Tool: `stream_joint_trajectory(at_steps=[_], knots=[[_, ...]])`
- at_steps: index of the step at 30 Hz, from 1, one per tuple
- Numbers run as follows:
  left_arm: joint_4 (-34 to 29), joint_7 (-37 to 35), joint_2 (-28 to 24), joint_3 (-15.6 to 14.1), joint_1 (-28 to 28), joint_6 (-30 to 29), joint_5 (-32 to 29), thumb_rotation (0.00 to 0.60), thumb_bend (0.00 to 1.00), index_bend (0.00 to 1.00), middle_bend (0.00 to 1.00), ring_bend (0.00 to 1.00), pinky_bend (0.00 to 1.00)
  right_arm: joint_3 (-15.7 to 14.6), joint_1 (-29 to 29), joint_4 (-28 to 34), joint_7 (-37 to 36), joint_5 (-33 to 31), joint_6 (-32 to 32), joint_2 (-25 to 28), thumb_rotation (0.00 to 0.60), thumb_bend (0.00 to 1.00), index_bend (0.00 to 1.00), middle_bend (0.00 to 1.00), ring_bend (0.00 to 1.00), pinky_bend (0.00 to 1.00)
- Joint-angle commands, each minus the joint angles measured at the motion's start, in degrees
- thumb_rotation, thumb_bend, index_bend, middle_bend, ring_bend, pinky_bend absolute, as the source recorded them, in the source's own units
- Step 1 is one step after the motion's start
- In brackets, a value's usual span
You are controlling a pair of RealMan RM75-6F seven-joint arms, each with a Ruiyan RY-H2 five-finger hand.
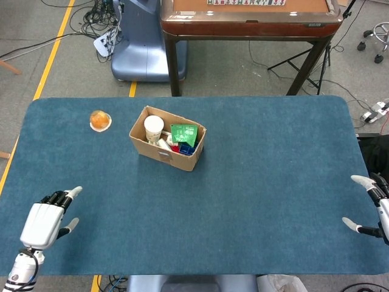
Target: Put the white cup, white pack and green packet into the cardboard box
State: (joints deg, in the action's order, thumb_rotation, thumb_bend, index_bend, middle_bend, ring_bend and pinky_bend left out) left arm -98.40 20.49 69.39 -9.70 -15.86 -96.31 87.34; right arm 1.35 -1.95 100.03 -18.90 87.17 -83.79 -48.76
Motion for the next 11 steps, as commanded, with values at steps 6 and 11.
stream_joint_trajectory(at_steps=[6, 11], knots=[[-0.38, -3.11, -2.94, -1.23, 3.22, 3.76, -0.96, 0.600, 0.15, 0.23, 0.36, 0.32, 0.43, 0.20, 0.28, 0.15, 0.86, -0.30, -0.49, -0.16, 0.600, 0.09, 0.19, 0.20, 0.04, 0.17], [1.29, -5.92, -2.65, 0.15, 3.68, 4.38, 0.69, 0.600, 0.15, 0.24, 0.36, 0.32, 0.43, 0.45, -0.15, -0.30, 0.75, -0.40, 0.07, -0.45, 0.600, 0.09, 0.19, 0.20, 0.04, 0.17]])
